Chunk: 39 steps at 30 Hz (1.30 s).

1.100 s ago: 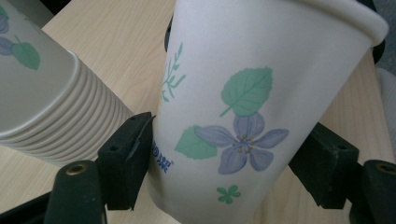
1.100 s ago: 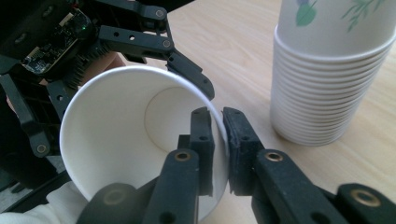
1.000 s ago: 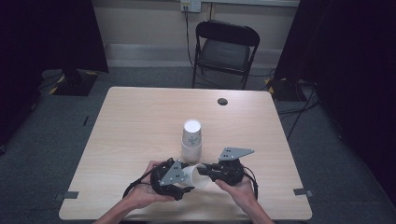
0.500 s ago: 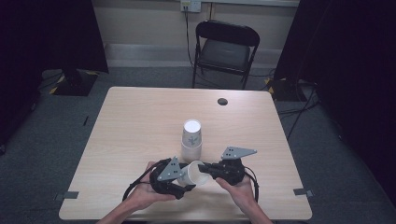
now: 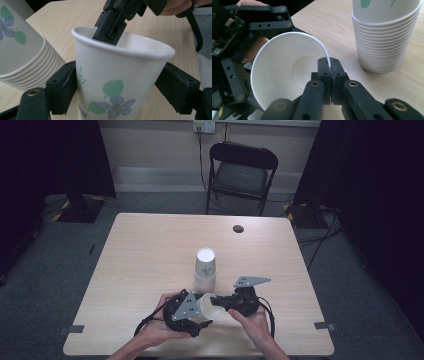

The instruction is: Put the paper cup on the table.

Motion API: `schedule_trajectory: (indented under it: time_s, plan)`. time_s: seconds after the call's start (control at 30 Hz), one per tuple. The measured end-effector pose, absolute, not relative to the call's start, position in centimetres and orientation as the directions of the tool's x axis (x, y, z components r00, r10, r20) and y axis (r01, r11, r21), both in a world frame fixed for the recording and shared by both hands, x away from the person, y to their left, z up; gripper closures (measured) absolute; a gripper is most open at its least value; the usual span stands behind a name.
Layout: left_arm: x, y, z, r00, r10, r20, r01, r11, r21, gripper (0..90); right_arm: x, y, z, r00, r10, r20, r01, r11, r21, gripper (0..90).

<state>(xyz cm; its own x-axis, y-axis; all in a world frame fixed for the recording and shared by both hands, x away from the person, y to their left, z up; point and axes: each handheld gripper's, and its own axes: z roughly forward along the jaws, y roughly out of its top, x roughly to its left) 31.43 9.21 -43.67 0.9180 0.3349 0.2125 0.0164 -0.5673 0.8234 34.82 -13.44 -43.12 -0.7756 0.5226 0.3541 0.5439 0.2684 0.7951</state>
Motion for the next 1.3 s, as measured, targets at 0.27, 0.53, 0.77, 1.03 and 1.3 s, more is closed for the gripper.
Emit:
schedule_trajectory:
  time_s: [0.27,0.53,0.77,1.03,1.3]
  plan:
    - [31.3,9.2,-43.5,0.909,0.331,0.254,-0.015,-0.583,0.812,21.6,35.0,-12.3,-43.2,-0.759,0.536,0.369,0.577,0.292,0.763,89.3]
    - [30.8,8.8,-43.4,0.895,0.325,0.307,-0.055,-0.601,0.797,21.8,35.0,-12.0,-43.3,-0.756,0.534,0.378,0.589,0.303,0.749,89.3]
    - [30.7,8.7,-43.5,0.891,0.324,0.318,-0.061,-0.608,0.792,22.9,35.0,-12.0,-43.4,-0.754,0.544,0.369,0.591,0.315,0.743,89.3]
    - [30.6,8.8,-43.5,0.884,0.325,0.337,-0.077,-0.610,0.789,25.9,35.0,-12.1,-43.3,-0.756,0.546,0.361,0.583,0.312,0.750,87.6]
    - [31.2,9.3,-43.4,0.888,0.364,0.280,-0.026,-0.569,0.822,30.4,35.0,-12.4,-43.1,-0.756,0.576,0.312,0.557,0.313,0.770,74.8]
